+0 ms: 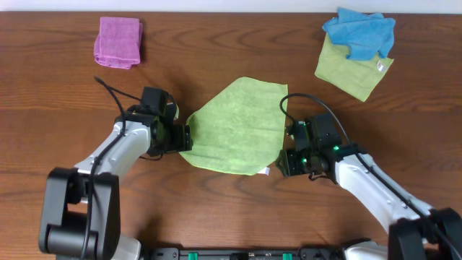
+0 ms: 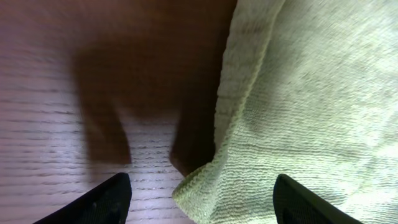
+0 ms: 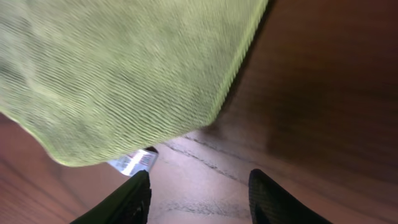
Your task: Fold the cloth
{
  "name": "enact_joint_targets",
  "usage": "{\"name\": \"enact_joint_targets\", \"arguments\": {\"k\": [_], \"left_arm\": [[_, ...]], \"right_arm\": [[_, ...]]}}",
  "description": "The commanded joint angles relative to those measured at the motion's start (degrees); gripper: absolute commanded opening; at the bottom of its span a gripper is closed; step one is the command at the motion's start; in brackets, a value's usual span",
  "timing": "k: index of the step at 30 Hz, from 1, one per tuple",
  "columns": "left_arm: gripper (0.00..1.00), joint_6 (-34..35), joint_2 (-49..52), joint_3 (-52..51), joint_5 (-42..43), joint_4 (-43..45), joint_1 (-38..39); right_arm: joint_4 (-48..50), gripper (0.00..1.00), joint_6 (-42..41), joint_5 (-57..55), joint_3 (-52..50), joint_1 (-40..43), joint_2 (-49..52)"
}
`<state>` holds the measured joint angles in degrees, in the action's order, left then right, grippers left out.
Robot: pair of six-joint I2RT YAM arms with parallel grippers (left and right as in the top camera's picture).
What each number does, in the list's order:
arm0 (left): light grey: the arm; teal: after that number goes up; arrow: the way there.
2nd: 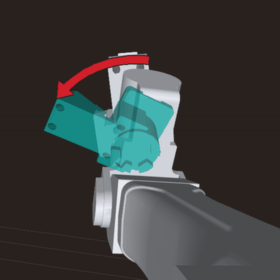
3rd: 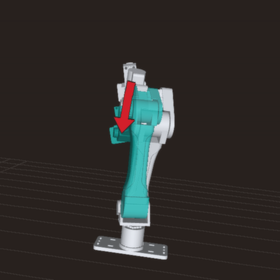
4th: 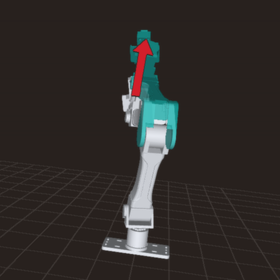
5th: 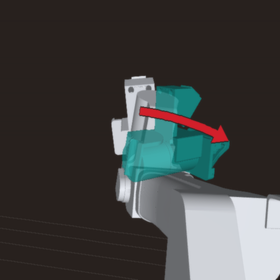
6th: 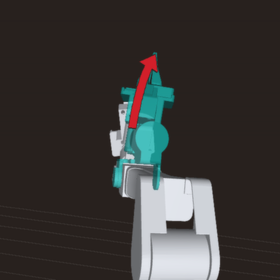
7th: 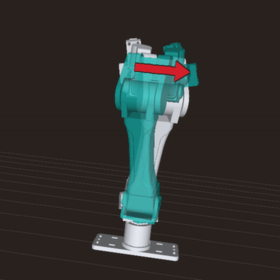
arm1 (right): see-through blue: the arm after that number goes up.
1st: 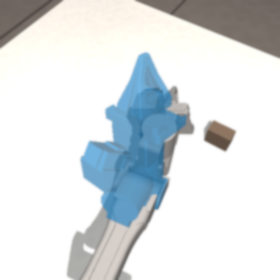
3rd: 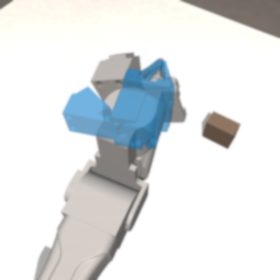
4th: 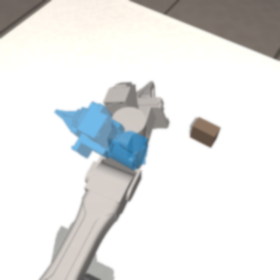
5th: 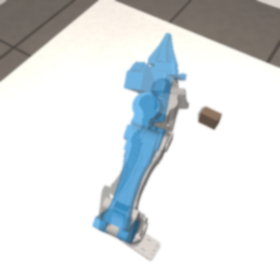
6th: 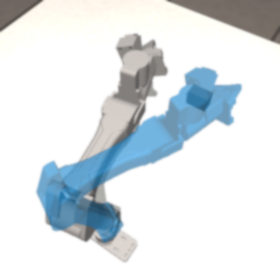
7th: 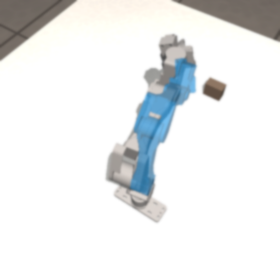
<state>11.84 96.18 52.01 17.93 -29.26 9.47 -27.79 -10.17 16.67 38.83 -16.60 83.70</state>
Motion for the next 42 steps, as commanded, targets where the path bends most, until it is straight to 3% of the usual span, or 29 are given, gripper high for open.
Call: {"name": "enact_joint_targets", "arguments": {"k": [1, 11, 14, 16, 18, 22, 24, 30, 35, 42], "left_arm": [[0.74, -1.4, 1.8, -0.9, 2.4, 0.5, -0.1], [0.73, -1.8, 3.8, -1.0, 7.3, 1.2, -0.1], [0.64, -1.7, 3.8, -1.0, 8.0, 1.2, -0.1], [0.52, -1.7, 3.8, -1.0, 9.1, 1.2, -0.1], [0.41, -1.5, 3.8, -1.0, 9.2, 1.2, -0.1], [0.20, -1.1, 3.8, -0.9, 10.6, 1.1, -0.2], [0.07, 0.0, 3.8, -0.5, 11.5, 1.0, -0.2], [0.06, 0.2, 3.7, 3.6, 16.5, -1.8, -0.2], [0.06, 0.8, 1.2, 11.2, 19.6, -7.6, -0.2], [0.06, 4.1, -4.0, 20.7, 19.6, -7.6, -0.2]], "right_arm": [[1.3, 0.51, -0.8, 2.2, -0.9, 0.5, 1.9], [9.3, 0.53, -1.1, 2.9, -1.1, 0.5, 7.4], [11.0, 0.53, -2.3, 3.2, -1.1, 0.5, 9.1], [11.3, 0.52, -2.7, 4.0, -1.1, 0.5, 10.1], [11.6, 0.44, -3.1, 5.0, -1.1, 0.5, 11.1], [12.2, 0.02, -4.7, 8.2, -0.9, 0.5, 11.2], [11.6, 0.02, -4.7, 9.6, -0.4, 0.5, 11.1], [4.9, 0.01, -5.0, 10.6, 4.2, 0.5, 9.0], [-5.0, 0.02, -5.0, 10.6, 14.9, 0.5, 3.7], [-12.1, 0.02, -5.0, 10.4, 28.1, 0.5, 1.5]]}}
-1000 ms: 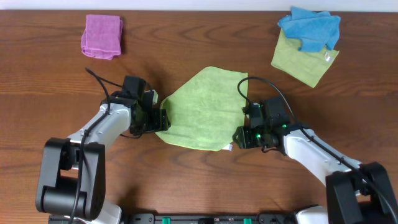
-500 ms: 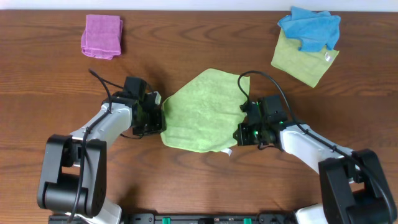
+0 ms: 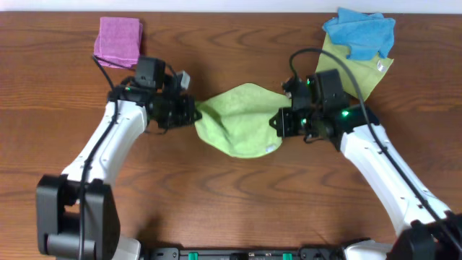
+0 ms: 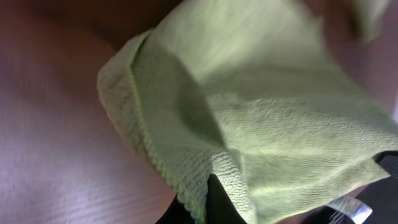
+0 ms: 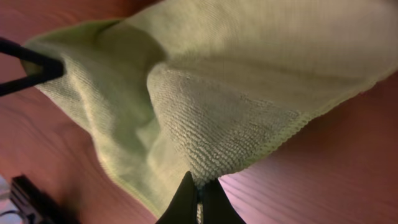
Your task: Fold the cloth
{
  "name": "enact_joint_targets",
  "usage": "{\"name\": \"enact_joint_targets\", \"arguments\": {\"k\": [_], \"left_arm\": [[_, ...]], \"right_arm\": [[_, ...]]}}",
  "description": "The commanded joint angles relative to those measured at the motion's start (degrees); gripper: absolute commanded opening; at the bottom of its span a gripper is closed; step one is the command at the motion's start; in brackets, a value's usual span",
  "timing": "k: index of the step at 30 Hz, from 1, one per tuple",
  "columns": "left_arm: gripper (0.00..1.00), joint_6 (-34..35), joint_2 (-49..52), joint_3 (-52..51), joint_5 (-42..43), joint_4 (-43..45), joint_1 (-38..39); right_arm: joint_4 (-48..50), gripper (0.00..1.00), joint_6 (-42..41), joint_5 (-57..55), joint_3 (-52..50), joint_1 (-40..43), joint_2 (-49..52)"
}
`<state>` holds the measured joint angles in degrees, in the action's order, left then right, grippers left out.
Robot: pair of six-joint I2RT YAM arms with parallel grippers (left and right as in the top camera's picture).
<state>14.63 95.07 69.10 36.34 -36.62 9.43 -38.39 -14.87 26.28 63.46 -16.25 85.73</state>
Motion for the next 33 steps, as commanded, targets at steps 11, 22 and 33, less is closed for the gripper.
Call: {"name": "enact_joint_targets", "arguments": {"k": [11, 22, 33], "left_arm": [[0.06, 2.3, -16.3, 7.3, -3.0, -1.7, -0.2], [0.06, 3.1, -27.0, 7.2, -10.6, -14.3, 0.0], [0.06, 2.8, -36.9, 1.2, -9.6, -23.3, 0.0]], "right_arm": [[-14.6, 0.02, 1.7, 0.3, 19.2, 0.0, -1.6], [-23.3, 0.02, 0.6, -8.5, 21.4, -5.4, -11.9], [-33.2, 0.02, -11.1, -20.2, 21.1, -19.7, -17.4]]}}
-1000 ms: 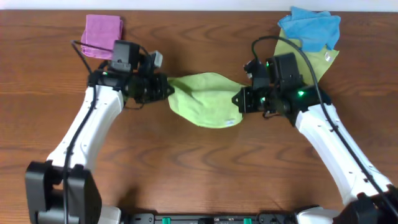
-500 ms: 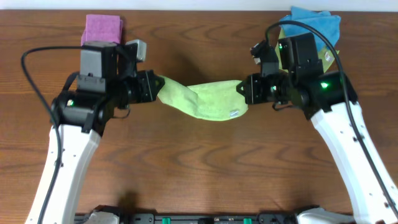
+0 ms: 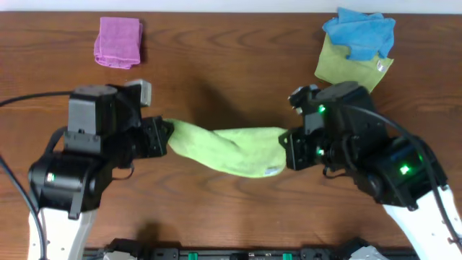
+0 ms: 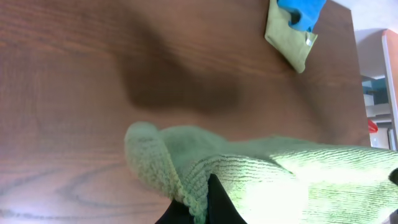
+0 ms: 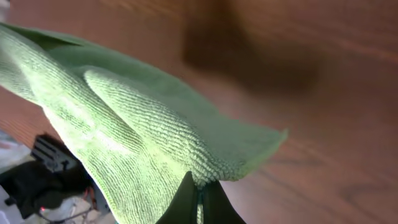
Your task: Fold the cloth
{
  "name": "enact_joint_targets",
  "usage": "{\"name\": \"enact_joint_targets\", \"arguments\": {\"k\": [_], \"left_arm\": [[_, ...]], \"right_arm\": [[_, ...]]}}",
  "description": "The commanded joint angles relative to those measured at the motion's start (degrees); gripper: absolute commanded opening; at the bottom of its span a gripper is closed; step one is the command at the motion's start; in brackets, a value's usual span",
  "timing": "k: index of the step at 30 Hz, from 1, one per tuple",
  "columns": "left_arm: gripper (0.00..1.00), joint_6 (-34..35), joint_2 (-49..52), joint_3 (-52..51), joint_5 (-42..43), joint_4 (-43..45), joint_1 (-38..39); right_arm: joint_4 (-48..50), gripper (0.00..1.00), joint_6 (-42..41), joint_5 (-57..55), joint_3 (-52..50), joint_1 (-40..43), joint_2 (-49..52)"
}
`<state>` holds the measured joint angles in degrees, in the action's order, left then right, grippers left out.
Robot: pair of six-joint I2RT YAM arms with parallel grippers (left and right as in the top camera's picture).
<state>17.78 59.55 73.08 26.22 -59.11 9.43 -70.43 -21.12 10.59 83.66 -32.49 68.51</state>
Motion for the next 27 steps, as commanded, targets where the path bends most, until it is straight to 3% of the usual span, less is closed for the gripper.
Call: {"name": "enact_joint_targets", "arguments": {"k": [1, 9, 18, 27], "left_arm": [[0.06, 0.0, -2.5, -4.1, 0.9, -1.0, 0.0], [0.06, 2.5, -8.6, -8.4, -4.5, -3.1, 0.0], [0.06, 4.3, 2.0, -10.1, -3.7, 1.9, 0.0], [0.06, 5.6, 14.9, -10.1, -1.8, 12.0, 0.0]], "right_arm": [[-1.8, 0.02, -6.0, -5.5, 0.9, -5.2, -0.2], [-4.9, 0.02, -12.0, -13.1, 0.7, -13.2, 0.1], [-0.4, 0.01, -8.9, -9.0, -4.7, -6.5, 4.6], [7.4, 0.02, -0.3, -1.0, -8.1, 5.4, 11.9]]}}
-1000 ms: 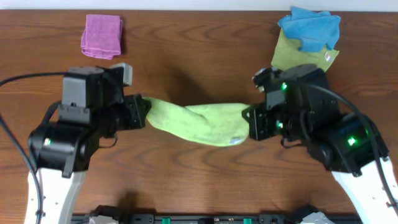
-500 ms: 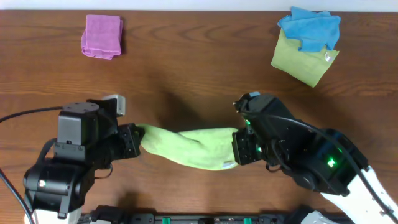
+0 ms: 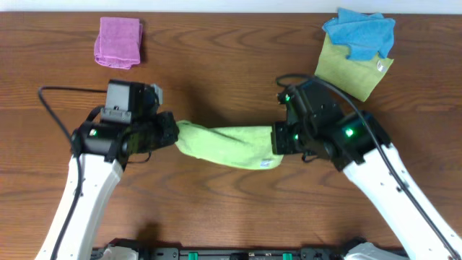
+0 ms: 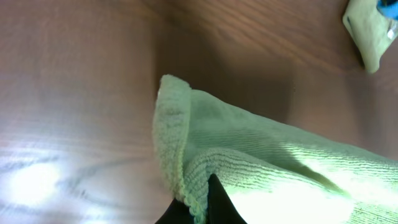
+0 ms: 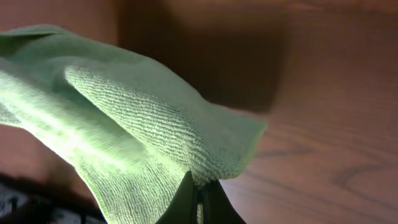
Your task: Fold the cloth
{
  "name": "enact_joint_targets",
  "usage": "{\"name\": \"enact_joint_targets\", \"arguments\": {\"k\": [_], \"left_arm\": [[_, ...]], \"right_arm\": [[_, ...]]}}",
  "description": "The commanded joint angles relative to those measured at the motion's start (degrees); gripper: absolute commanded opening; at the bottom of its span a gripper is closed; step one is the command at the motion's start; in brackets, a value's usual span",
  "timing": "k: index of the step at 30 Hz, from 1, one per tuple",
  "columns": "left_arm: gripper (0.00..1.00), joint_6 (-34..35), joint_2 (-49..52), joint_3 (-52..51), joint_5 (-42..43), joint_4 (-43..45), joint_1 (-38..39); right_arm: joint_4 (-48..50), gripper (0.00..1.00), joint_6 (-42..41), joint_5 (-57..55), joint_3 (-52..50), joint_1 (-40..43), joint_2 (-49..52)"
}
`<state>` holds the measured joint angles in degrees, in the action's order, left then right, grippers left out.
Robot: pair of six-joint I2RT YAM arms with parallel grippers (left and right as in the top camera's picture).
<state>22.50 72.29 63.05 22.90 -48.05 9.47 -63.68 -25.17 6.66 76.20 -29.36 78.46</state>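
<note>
The light green cloth (image 3: 227, 144) hangs stretched between both arms over the middle of the table, bunched into a sagging band. My left gripper (image 3: 173, 134) is shut on its left end; the wrist view shows the hem pinched between the black fingertips (image 4: 198, 204), cloth (image 4: 267, 168) spreading right. My right gripper (image 3: 278, 141) is shut on the right end; its view shows a corner (image 5: 205, 152) clamped in the fingers (image 5: 200, 199). A white tag (image 3: 266, 163) dangles below the right end.
A folded pink cloth (image 3: 118, 41) lies at the far left. A blue cloth (image 3: 359, 32) sits crumpled on a folded olive-green cloth (image 3: 354, 71) at the far right. Bare wooden table (image 3: 231, 209) lies below the held cloth.
Both arms have come lower with the cloth still gripped. The cloth band hangs nearer the table, and the wrist views show the wood surface closer.
At first the cloth lay flat with both grippers open at its near corners. Then each gripper was shut on a corner, with the cloth pulled back and bunched. Later it was held high and stretched between the arms, and now it hangs lower.
</note>
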Motion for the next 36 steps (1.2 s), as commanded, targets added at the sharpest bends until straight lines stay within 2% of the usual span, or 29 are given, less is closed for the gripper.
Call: {"name": "enact_joint_targets", "arguments": {"k": [1, 6, 12, 24, 30, 36], "left_arm": [[0.06, 1.2, 3.1, 0.0, 3.0, 1.6, 0.0], [0.06, 1.6, 5.0, 0.0, 0.2, 3.8, 0.0], [0.06, 2.2, 8.2, 0.0, -0.4, 10.8, 0.0], [0.06, 2.9, 16.6, 0.0, -0.4, 20.1, 0.0], [0.06, 2.9, 20.3, 0.0, -0.4, 29.4, 0.0], [0.06, 4.2, 22.1, 0.0, -0.3, 34.4, 0.0]], "right_arm": [[1.4, 0.02, 4.7, 4.8, -0.6, 3.4, 3.1], [5.6, 0.02, 7.1, 5.4, -0.6, 5.7, 5.9], [10.0, 0.01, 8.1, 5.8, -0.6, 9.3, 9.9], [17.5, 0.02, 9.4, 5.4, -0.6, 10.2, 15.8], [23.8, 0.01, 9.4, 5.5, -0.6, 11.5, 20.0], [27.9, 0.02, 9.6, 5.1, -0.6, 12.1, 20.3]]}}
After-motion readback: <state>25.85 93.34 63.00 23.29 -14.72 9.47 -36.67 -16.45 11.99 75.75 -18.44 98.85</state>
